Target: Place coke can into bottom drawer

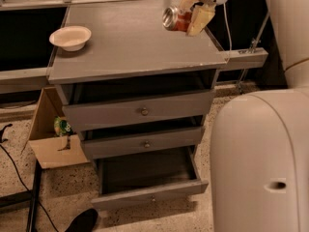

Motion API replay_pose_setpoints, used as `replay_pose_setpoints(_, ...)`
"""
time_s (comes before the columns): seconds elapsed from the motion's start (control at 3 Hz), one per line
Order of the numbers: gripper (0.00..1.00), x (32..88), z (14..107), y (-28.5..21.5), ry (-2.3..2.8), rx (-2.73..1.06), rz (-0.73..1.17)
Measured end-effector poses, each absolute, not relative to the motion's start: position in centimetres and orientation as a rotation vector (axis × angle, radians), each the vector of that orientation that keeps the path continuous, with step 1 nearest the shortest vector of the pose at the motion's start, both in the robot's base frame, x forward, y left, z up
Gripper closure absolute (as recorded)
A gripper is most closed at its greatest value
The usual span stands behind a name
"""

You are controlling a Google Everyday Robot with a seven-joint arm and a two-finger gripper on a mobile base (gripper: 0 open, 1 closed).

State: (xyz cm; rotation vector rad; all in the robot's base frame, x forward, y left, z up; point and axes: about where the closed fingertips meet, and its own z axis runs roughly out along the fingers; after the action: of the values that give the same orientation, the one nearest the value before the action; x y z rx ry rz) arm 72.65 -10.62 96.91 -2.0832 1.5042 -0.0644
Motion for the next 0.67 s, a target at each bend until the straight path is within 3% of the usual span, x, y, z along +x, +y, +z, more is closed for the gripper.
replay_pose_setpoints(0.67, 1.0, 66.3, 100.5, -9.7, 1.472, -2.02, -0.078)
